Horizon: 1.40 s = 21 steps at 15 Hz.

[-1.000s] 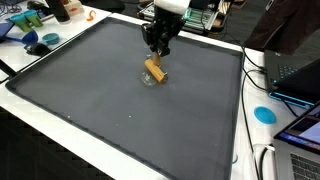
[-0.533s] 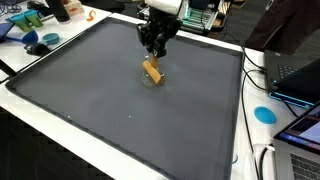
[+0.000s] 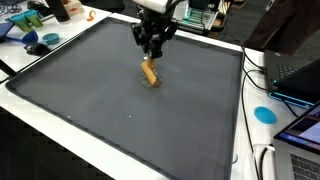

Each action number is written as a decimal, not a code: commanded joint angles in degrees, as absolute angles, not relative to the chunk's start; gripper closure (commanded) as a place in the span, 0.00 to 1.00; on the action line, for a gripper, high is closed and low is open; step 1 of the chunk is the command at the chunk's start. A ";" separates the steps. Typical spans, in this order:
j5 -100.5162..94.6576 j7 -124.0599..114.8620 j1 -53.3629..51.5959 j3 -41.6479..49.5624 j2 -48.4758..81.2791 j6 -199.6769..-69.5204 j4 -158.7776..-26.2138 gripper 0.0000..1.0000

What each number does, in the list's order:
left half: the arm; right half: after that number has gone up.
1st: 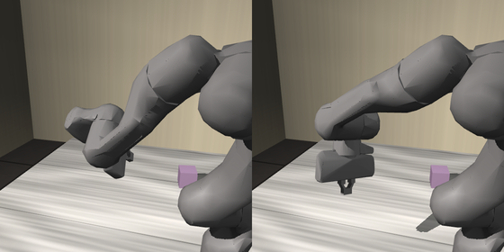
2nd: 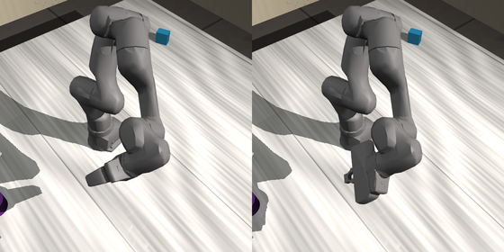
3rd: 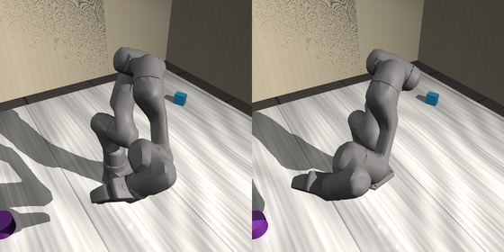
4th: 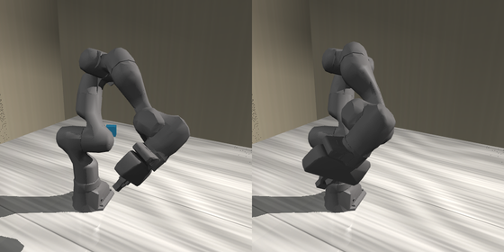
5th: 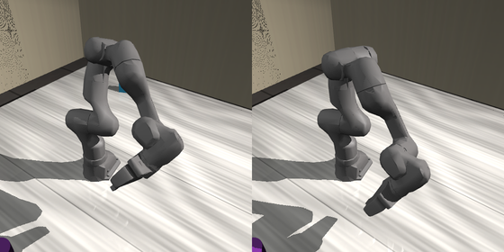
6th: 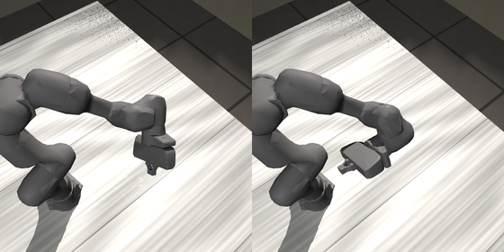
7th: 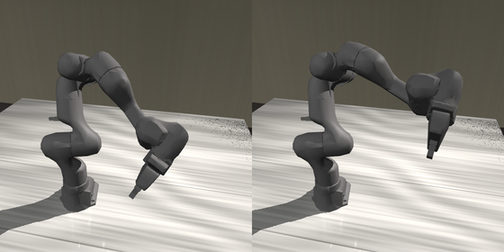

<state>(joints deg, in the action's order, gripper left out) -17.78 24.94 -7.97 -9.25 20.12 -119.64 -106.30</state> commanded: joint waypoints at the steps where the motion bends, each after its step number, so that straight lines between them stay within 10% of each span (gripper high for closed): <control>1: -18.06 22.15 -7.25 -7.61 24.13 -123.32 -104.83 0.76; 21: -17.77 16.51 -7.02 -5.40 27.48 -119.41 -99.38 0.76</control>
<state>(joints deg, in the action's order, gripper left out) -16.06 18.17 -7.64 -7.25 24.30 -116.42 -99.39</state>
